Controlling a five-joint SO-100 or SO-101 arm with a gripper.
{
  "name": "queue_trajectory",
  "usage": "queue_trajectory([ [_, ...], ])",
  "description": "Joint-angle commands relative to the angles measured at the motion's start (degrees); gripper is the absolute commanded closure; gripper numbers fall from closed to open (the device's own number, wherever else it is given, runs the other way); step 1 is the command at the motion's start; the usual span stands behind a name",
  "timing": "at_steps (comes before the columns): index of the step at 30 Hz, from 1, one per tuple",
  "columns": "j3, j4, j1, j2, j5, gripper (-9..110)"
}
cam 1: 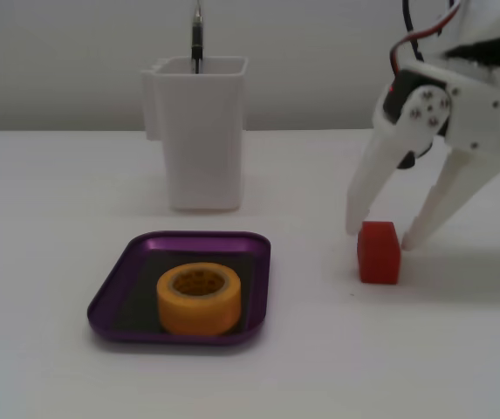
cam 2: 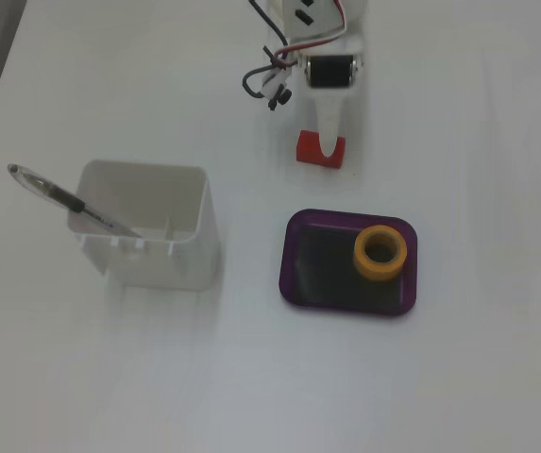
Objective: Remove the cube from the box.
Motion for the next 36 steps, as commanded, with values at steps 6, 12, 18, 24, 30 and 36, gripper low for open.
queue_trajectory([
  [6, -5.9, 11.5, -2.0, 23.5, 1.2, 87],
  [12, 3.3, 13.1, -2.5, 42.4, 1.1, 87],
  [18, 23.6, 12.9, -2.1, 60.0, 1.1, 87],
  [24, 37.3, 13.8, -2.0, 76.3, 1.3, 88],
  [30, 45.7, 13.3, -2.5, 79.1, 1.5, 88],
  [36, 46.4, 13.8, -2.5, 78.8, 1.5, 89],
])
